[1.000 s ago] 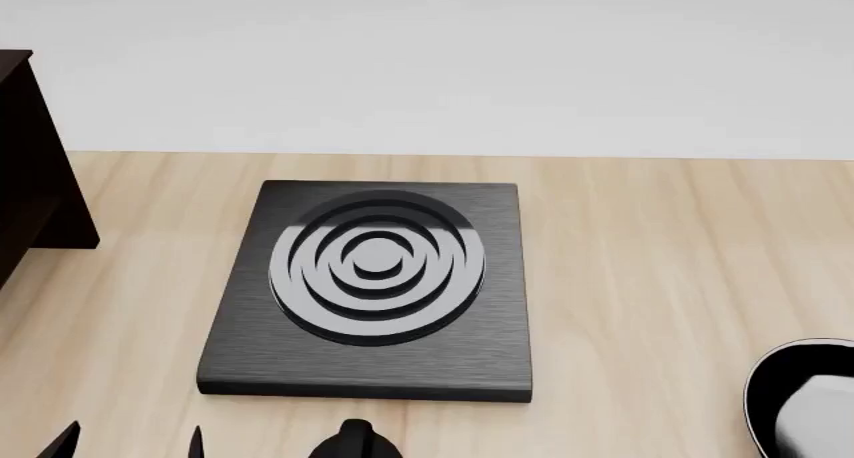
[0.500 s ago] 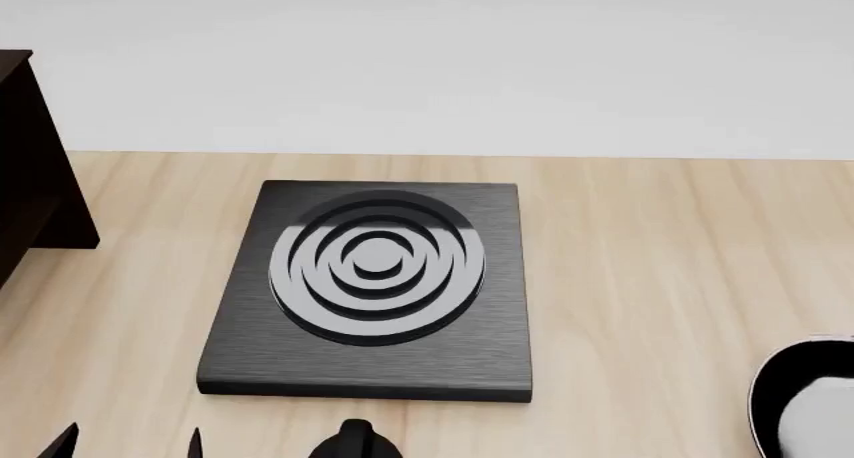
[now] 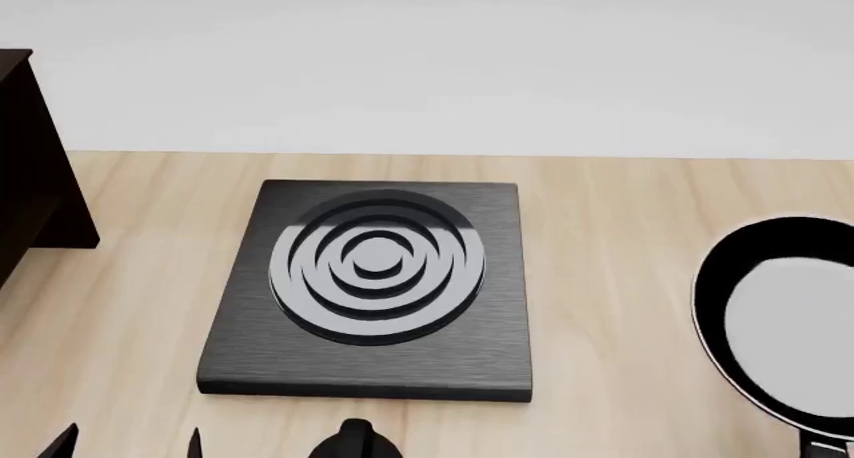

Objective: Put the frying pan on the cabinet shelf.

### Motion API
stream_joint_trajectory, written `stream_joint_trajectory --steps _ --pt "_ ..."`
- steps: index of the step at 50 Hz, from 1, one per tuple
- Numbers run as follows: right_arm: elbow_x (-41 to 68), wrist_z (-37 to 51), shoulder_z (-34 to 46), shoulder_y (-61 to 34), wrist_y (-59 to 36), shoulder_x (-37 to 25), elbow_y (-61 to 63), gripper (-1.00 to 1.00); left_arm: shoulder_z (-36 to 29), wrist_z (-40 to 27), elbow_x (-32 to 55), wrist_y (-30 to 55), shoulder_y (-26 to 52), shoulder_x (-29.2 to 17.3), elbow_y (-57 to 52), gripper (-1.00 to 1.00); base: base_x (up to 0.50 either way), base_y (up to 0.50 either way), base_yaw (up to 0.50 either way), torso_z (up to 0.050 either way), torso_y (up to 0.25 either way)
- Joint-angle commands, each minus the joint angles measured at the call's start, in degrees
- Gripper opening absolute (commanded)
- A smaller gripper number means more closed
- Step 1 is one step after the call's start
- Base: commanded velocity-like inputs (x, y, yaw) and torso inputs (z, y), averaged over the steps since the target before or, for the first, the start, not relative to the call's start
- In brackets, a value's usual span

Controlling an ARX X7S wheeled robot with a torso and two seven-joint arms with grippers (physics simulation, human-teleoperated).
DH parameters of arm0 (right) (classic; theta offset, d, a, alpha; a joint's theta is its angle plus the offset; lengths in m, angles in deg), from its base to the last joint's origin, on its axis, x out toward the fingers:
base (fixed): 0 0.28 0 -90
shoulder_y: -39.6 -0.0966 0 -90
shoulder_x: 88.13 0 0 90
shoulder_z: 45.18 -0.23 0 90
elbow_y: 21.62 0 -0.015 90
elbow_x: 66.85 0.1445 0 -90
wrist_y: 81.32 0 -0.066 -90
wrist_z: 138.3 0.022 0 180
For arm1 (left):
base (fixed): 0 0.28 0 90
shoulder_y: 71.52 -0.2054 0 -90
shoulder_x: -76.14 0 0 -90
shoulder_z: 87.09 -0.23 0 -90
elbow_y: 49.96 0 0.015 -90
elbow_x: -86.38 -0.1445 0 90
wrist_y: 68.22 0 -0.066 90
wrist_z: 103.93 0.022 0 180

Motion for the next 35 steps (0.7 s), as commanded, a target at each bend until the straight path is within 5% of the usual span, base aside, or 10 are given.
stream_joint_trajectory --steps 1,35 --pt "-0.8 3.4 3.9 -7.9 -8.1 -2.0 8.6 -1.00 -0.2 -0.2 0.3 -0.4 0.2 -0.2 0.4 1.00 0.00 0.00 0.00 0.000 0.000" --pt "0.0 3.3 21.6 -21.1 -7.3 0.0 7.9 -1.00 -1.0 -0.8 1.5 0.5 0.3 -0.8 -0.4 1.00 0.00 0.00 0.00 0.000 0.002"
